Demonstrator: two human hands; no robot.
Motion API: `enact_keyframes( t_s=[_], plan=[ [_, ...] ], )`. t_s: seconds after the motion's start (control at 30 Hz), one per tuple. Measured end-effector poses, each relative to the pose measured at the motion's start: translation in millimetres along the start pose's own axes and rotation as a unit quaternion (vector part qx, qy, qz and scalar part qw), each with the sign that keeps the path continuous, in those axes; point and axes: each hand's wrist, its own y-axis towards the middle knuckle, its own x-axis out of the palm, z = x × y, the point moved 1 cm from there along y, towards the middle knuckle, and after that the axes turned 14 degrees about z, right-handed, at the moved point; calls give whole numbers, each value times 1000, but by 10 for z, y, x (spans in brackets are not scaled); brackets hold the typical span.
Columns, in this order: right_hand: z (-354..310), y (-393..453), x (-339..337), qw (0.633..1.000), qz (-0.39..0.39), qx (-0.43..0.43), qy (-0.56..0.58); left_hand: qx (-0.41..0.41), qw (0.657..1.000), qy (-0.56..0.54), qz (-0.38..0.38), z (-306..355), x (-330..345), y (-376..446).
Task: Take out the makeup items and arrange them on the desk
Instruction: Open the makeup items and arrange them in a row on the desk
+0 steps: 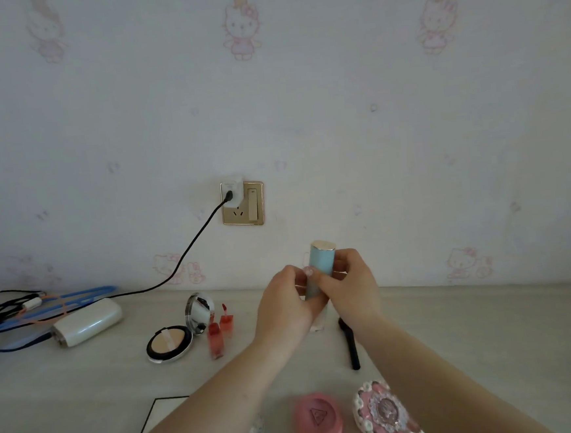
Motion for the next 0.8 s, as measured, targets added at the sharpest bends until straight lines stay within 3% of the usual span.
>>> enact_keyframes(
  t_s=[0.2, 0.33, 0.43, 0.57, 0.67, 0.8],
  plan=[
    [-211, -9, -104, 999, -43, -20, -13, -4, 1000, -19, -19, 152, -137, 6],
    [-372, 59, -174, 997, -29, 20, 74, -2, 999, 0, -50, 112, -164, 4],
    [-509, 172, -274, 996, -36, -8, 85, -20, 999, 0, -35, 53, -187, 0],
    [-406, 218, -342, 998, -65, -22, 8, -67, 997, -26, -3, 22, -234, 37],
    [-225, 232, -367, 996, -37, -23, -72, -82, 996, -25, 4, -43, -234, 39],
    [-23, 261, -324, 973, -52, -38, -222, -99, 995, -16, 6, -176, -189, 46]
  ],
)
